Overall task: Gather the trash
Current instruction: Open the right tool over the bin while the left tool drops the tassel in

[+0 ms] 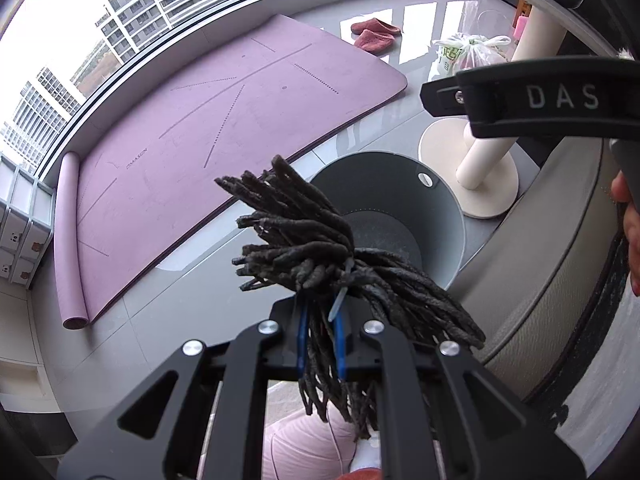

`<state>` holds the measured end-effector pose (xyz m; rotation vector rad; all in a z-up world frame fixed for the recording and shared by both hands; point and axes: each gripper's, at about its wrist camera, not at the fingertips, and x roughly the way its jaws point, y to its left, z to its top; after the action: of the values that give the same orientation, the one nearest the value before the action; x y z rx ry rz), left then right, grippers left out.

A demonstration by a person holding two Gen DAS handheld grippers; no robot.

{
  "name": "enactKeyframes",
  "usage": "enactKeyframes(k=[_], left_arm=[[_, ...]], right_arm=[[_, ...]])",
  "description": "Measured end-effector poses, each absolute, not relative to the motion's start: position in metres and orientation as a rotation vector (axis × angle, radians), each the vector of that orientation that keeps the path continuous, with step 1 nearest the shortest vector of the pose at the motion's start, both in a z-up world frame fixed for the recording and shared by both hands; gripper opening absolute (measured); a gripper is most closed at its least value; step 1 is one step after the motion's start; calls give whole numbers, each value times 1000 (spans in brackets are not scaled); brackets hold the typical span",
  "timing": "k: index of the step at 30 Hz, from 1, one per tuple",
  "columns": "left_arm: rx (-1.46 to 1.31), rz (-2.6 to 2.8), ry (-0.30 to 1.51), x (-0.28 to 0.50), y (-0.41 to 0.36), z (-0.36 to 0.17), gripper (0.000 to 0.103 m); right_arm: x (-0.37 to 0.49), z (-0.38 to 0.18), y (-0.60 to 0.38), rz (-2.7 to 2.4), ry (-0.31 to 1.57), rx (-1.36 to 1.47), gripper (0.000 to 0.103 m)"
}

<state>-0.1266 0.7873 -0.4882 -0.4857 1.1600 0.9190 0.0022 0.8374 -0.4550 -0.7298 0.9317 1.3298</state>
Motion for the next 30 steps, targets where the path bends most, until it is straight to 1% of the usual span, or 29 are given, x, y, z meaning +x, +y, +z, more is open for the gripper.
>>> enactKeyframes(k=[4,5,8,10,12,13,14,15,25,30], left_arm=[[-471,911,1133,-116,797,-491,11],[-467,906,1118,-110,801,-489,14],[-470,880,1092,-99,810,-490,16],[-474,879,1086,-95,813,-491,26],[-446,911,1073,-92,812,-490,54],[-429,921,1061,-92,810,-488,61],[-403,931,1044,-92,807,-485,71],[-380,938,1033,-92,803,-482,77],[-366,921,1061,-96,777,-464,78],[-361,948,1066,-97,757,-446,78]], right_arm=[[8,-455,837,1316,923,-732,88],[10,-455,836,1312,922,-732,88],[16,-455,834,1299,921,-730,88],[19,-455,832,1287,918,-730,88],[23,-454,829,1276,920,-724,88],[26,-453,827,1271,922,-720,88],[28,-452,826,1267,922,-717,88],[30,-451,824,1265,921,-715,88],[35,-435,799,1265,914,-681,88],[37,-416,776,1271,902,-652,88]])
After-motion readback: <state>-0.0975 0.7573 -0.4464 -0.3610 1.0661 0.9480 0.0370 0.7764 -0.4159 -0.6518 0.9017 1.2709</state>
